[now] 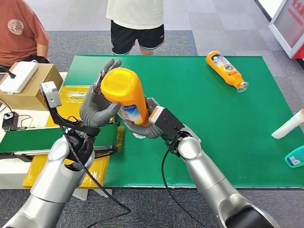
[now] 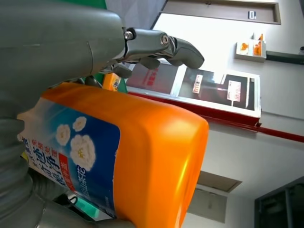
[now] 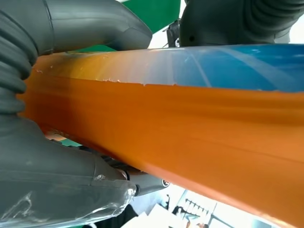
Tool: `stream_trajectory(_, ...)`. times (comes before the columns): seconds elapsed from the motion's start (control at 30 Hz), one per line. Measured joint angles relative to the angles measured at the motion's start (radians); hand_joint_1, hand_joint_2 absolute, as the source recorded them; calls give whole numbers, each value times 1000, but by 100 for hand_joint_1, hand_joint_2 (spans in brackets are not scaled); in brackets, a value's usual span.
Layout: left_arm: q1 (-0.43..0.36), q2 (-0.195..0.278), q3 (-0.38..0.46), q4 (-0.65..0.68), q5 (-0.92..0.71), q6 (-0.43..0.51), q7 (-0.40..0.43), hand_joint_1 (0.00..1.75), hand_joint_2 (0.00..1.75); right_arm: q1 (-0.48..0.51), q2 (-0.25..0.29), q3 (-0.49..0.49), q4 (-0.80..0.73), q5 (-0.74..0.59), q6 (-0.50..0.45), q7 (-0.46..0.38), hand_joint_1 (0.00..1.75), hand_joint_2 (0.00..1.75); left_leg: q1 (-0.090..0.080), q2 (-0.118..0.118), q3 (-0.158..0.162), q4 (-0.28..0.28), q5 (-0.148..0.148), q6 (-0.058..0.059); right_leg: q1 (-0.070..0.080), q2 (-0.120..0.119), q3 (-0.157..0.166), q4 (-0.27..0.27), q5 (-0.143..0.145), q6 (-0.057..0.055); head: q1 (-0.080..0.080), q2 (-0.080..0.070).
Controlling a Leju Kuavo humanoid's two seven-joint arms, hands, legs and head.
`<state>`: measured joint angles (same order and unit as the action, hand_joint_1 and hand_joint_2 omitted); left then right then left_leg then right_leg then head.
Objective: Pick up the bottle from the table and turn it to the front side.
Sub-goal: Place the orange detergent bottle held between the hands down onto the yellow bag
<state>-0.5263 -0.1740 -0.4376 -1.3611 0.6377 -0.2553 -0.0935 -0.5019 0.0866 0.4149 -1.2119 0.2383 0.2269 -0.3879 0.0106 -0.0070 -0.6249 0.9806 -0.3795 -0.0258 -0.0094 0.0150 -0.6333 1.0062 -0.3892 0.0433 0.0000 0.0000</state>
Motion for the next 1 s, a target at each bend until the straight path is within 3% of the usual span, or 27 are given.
stream_trajectory(0.57,-19,10,-36,28,46,2,35,0,175,-43,5,21,91,60,-56,3,175,175,0,0,0,0,0,0,0,0,0,0,0,0,0,0)
stream_trajectory(0.7,-20,15,-38,33,50,6,35,175,175,-48,6,27,103,61,-56,3,175,175,0,0,0,0,0,0,0,0,0,0,0,0,0,0)
stream_trajectory(1.0,-25,23,-45,49,55,16,36,175,175,-52,10,36,119,60,-59,10,175,175,0,0,0,0,0,0,0,0,0,0,0,0,0,0)
